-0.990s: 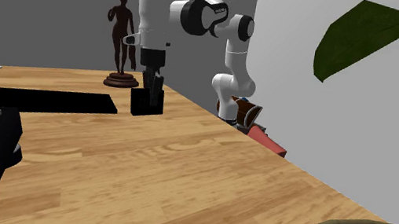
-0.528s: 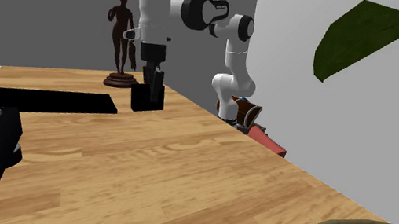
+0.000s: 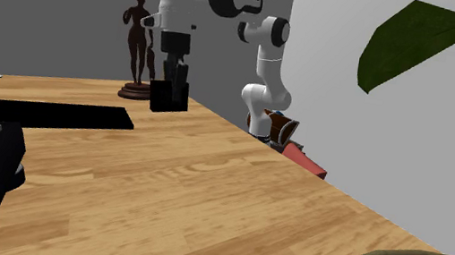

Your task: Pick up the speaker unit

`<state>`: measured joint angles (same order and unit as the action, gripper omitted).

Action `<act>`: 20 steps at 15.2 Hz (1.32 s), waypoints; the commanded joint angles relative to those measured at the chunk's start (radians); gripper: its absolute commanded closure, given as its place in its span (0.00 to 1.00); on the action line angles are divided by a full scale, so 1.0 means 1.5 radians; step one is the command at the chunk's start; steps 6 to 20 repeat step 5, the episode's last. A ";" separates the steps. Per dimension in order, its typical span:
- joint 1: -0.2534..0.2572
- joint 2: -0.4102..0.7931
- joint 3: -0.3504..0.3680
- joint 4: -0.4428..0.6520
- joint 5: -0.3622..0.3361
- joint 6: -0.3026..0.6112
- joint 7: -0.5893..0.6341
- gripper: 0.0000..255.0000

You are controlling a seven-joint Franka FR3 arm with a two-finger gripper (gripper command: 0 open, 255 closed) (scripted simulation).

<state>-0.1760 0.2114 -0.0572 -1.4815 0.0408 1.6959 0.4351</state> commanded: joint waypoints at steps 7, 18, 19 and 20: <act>-0.001 0.008 0.000 0.049 0.000 -0.041 0.001 1.00; -0.001 0.008 0.000 0.049 0.000 -0.041 0.001 1.00; -0.001 0.008 0.000 0.049 0.000 -0.041 0.001 1.00; -0.001 0.008 0.000 0.049 0.000 -0.041 0.001 1.00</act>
